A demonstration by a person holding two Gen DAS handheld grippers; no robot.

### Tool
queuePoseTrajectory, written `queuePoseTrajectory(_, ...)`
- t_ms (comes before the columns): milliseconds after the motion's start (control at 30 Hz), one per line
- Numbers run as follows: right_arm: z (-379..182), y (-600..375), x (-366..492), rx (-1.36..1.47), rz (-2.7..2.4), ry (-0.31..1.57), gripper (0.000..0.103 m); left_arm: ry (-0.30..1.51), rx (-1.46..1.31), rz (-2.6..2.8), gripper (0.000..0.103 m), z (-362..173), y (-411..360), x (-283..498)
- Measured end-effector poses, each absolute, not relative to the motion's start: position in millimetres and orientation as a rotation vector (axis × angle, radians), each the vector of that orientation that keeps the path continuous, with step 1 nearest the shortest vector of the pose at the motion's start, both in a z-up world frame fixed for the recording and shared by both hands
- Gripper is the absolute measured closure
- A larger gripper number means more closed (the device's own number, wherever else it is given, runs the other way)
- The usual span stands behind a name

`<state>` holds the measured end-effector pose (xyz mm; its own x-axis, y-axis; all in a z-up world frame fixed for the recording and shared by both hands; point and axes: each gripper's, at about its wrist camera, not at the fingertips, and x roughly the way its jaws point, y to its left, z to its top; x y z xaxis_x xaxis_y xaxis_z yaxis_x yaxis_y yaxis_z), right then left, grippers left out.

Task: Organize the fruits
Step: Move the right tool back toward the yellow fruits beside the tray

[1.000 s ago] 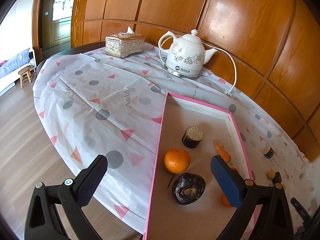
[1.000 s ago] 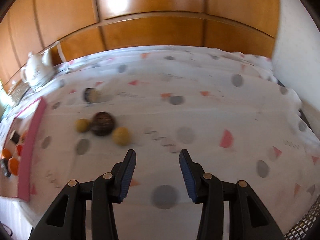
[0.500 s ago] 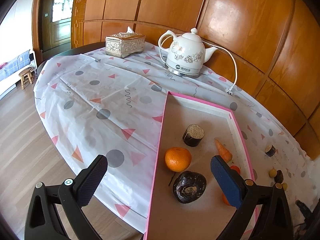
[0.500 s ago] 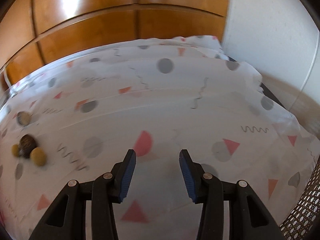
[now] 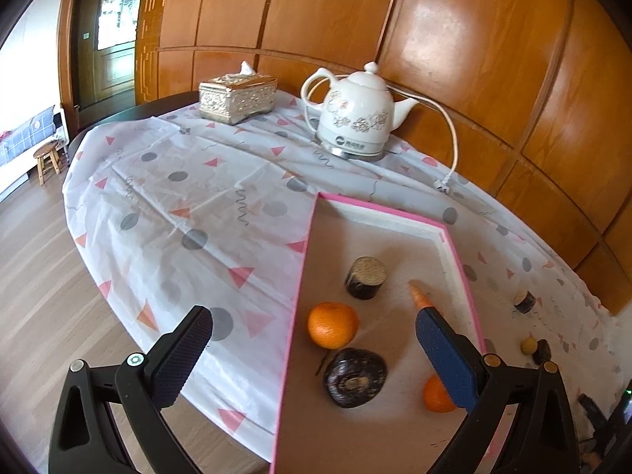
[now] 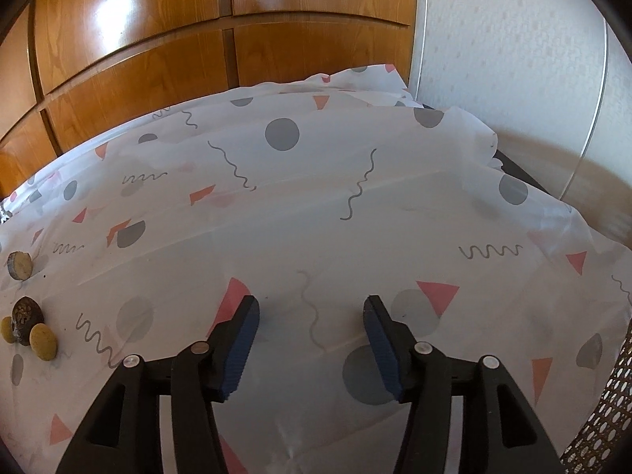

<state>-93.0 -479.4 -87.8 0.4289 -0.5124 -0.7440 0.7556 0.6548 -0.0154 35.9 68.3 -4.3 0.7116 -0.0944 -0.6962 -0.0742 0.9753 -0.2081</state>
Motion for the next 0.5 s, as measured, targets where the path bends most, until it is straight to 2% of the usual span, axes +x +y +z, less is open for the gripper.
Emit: queuePoseTrajectory(500, -90.2, -479.5, -91.9, 0.346, -0.797, 0.781, 0.039, 0.776, -0.161, -0.136, 0.000, 12.3, 21.0, 44.0)
